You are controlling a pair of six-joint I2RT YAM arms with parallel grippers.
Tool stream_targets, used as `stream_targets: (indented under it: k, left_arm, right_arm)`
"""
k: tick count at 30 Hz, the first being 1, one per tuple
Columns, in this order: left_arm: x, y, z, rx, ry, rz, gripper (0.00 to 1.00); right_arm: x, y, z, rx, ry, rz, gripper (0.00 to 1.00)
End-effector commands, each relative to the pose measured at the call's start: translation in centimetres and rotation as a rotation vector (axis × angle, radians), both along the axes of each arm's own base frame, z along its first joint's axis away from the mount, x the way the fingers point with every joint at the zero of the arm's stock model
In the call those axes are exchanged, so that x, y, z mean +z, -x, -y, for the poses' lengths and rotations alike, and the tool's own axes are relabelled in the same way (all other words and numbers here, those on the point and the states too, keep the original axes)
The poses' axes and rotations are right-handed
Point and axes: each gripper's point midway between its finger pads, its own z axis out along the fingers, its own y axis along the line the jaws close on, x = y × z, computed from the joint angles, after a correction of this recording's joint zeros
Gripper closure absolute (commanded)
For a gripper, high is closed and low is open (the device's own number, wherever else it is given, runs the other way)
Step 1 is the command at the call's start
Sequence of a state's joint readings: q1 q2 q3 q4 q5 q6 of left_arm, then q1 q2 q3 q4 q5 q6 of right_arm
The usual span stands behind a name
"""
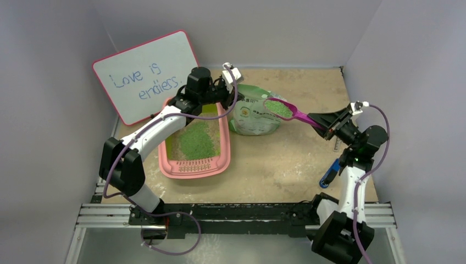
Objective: Fill the litter box with clean litter
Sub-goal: Pour the cat litter into the litter box.
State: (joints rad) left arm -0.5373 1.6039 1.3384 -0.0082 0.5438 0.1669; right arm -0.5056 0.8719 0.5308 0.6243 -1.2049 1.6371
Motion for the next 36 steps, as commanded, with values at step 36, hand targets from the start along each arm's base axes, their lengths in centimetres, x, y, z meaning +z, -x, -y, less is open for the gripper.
stream_targets:
  k: [36]
  left_arm:
    - [7.1,-2.4,-0.6,0.136,0.167,0.121,1.00]
  right_arm:
    - [1.2,-0.2,-15.5,0.286,0.042,0.070,1.00]
